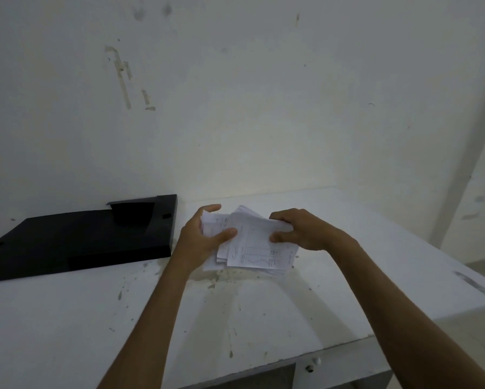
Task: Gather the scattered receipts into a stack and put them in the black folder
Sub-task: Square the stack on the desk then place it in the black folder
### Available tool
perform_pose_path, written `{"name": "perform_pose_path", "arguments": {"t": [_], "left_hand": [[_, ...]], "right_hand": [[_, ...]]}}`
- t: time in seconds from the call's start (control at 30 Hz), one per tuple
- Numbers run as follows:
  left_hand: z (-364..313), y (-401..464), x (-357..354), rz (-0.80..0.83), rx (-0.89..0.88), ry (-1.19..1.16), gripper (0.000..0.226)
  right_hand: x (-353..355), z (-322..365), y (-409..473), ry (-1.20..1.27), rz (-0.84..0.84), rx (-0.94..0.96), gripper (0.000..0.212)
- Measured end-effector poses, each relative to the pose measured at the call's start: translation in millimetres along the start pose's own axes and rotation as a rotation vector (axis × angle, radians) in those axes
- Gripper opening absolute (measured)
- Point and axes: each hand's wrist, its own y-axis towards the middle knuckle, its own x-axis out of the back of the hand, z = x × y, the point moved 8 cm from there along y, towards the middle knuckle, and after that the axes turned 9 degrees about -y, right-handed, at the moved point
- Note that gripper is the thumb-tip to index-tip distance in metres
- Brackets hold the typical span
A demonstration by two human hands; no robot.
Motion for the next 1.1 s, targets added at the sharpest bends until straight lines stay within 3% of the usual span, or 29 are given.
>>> {"name": "perform_pose_path", "arguments": {"t": [0.27,0.37,0.47,0.57,0.63,0.7,0.9,1.1], "left_hand": [[15,-15,-16,0.032,0.004,-0.142,0.068],[24,-22,-20,-0.006,0.012,-0.205,0.046],[42,-27,-11,-0.107,0.072,-0.234,0.033],[58,-36,-6,-0.176,0.124,-0.322,0.023],[65,-41,-5,-0.201,0.153,-0.373,0.024],[63,-40,-3,-0.215,0.144,-0.384,0.026],[40,-23,9,-0.161,0.030,-0.393,0.031],[73,-31,3,-0.025,0.118,-0.283,0.056]], "right_hand": [[-19,-9,1,0.009,0.040,-0.027,0.021],[-22,-7,0,0.010,0.001,-0.017,0.023],[-21,-10,-5,0.084,-0.105,-0.044,0.011],[-34,-36,-18,0.348,-0.239,-0.188,0.043],[-62,-43,-25,0.673,-0.194,-0.231,0.046],[-80,-39,-27,0.811,-0.192,-0.211,0.040],[-50,-20,-21,0.737,-0.448,-0.118,0.028],[-96,-18,-25,0.747,-0.328,-0.116,0.061]]}}
